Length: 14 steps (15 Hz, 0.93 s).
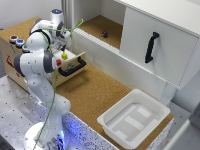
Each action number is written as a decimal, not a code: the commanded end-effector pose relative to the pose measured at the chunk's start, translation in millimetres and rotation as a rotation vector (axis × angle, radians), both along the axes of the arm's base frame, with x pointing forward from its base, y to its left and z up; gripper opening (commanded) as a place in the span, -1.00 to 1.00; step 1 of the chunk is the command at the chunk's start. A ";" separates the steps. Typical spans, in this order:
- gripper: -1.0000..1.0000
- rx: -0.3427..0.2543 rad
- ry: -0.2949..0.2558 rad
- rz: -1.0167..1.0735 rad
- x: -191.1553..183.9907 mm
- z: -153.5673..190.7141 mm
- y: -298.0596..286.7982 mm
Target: Place the yellow block on the table
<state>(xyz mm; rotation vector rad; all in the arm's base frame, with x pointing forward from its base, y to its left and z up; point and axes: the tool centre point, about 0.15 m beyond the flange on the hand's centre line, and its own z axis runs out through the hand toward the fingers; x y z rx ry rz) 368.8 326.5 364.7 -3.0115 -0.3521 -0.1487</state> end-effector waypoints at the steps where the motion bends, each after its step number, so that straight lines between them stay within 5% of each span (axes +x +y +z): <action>1: 1.00 -0.006 0.053 0.043 26.3 -29.8 -6.2; 3: 1.00 -0.029 0.071 0.036 28.1 -37.1 -13.0; 4: -1.00 -0.040 0.083 0.039 27.4 -41.0 -14.9; 14: -1.00 -0.069 0.005 0.046 23.6 -28.8 -18.1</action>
